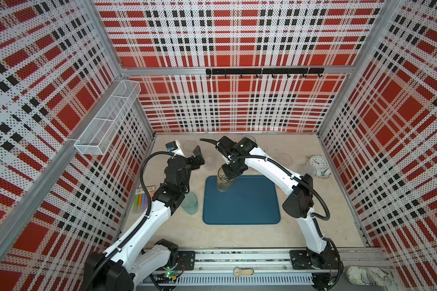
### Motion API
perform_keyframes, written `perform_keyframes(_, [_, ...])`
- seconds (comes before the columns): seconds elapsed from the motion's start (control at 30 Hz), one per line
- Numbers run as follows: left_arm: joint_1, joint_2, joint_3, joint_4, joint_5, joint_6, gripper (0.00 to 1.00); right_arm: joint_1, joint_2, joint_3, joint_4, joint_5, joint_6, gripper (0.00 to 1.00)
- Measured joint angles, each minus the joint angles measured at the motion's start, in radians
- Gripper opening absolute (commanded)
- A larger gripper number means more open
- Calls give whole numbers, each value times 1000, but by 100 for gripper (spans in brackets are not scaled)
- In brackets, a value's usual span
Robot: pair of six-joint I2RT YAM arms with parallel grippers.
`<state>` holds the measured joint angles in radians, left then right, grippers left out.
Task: Place the glasses into the tray
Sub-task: Place the glass on the tray.
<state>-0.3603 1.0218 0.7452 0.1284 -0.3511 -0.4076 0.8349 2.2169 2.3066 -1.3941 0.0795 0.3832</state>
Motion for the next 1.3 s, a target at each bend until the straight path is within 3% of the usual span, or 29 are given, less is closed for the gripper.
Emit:
perform_keyframes(0.47, [1,-6,-44,-9,56,-16,96,-2,107,0,50,-2,-1,15])
perform_keyframes(0.77, [0,20,-62,-8,84,-16,96,0,109,0,94,-14,17,35])
perform_keyframes(0.9, [-1,22,-62,-9,126,-13,97,0,109,-22,136,-41,39,36])
perform_keyframes(1.17, [-1,54,-29,-81,251,7,86,-8,90,-80,238,-111,112,36])
perform_keyframes(1.3, [-1,78,-3,-150,307,12,80,-14,87,-80,277,-128,140,47])
